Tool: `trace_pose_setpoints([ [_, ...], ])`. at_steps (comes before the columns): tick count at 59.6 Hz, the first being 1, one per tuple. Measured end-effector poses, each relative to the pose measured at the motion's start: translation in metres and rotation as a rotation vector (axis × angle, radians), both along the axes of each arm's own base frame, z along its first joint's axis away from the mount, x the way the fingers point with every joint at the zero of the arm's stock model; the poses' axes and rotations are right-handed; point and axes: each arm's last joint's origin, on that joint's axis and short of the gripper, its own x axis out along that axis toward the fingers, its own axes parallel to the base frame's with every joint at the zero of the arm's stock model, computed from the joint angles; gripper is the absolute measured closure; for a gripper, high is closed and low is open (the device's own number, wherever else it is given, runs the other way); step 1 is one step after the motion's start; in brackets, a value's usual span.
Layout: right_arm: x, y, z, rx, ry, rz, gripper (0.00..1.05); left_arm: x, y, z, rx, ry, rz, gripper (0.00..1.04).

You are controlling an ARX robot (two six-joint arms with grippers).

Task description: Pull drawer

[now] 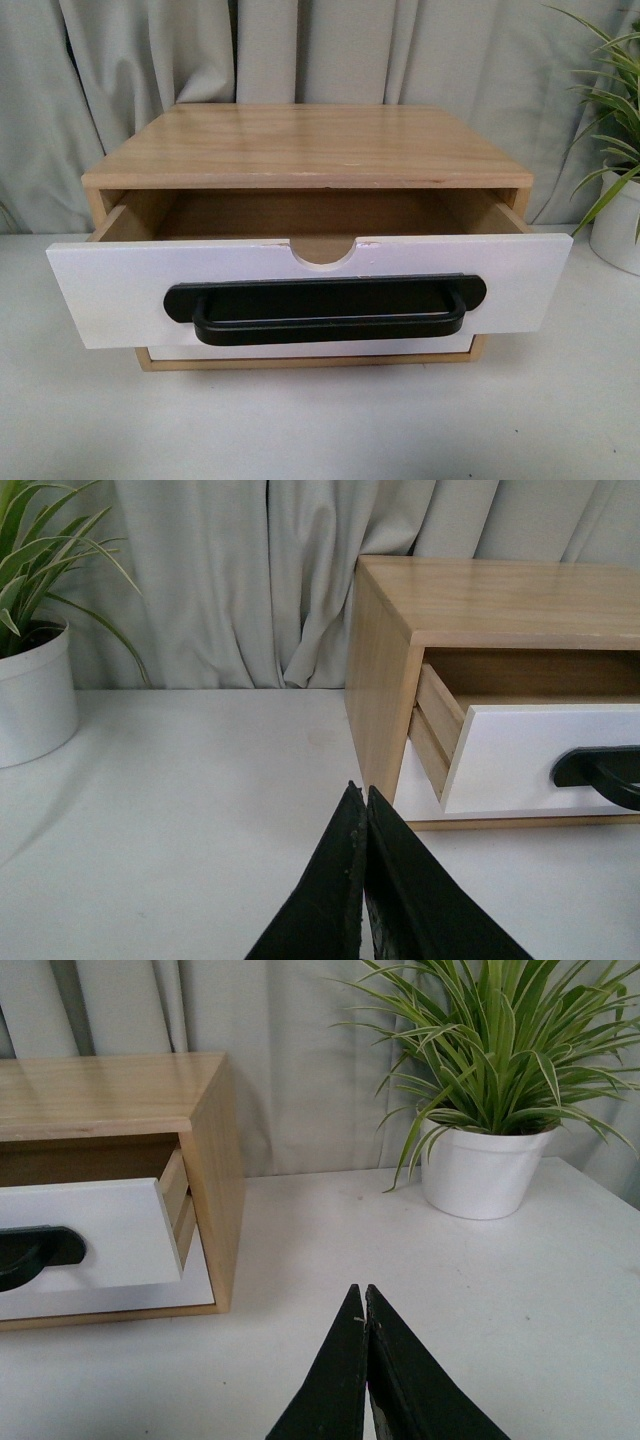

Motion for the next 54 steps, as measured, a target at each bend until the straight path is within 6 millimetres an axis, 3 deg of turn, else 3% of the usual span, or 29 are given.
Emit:
trace_pose_setpoints([
  [18,-0.0001,0.0,0.0002,-0.001,-0.002,0.0,1.03,0.0,0.0,0.0001,-0.002,-0.001,0.0,1.0],
  [31,-0.0001,0.0,0.0002,-0.001,-0.002,0.0,0.65,0.0,0.0,0.0001,-0.002,-0.001,0.0,0.63],
  [39,-0.0001,0.0,0.0002,-0.001,-0.002,0.0,0.35,0.0,0.0,0.0001,-0.002,-0.001,0.0,0.32],
  [47,-0.0001,0.0,0.0002,-0.001,-0.002,0.0,0.12,0.0,0.0,0.0001,-0.002,-0.001,0.0,0.07],
  [49,-0.0001,0.0,0.0002,0.001,-0.002,0.0,0.07,0.0,0.0,0.0001,-0.002,-0.001,0.0,0.05],
  [54,-0.0001,0.0,0.0002,0.0,-0.002,0.0,0.1,0.0,0.0,0.0001,-0.002,-0.001,0.0,0.07],
])
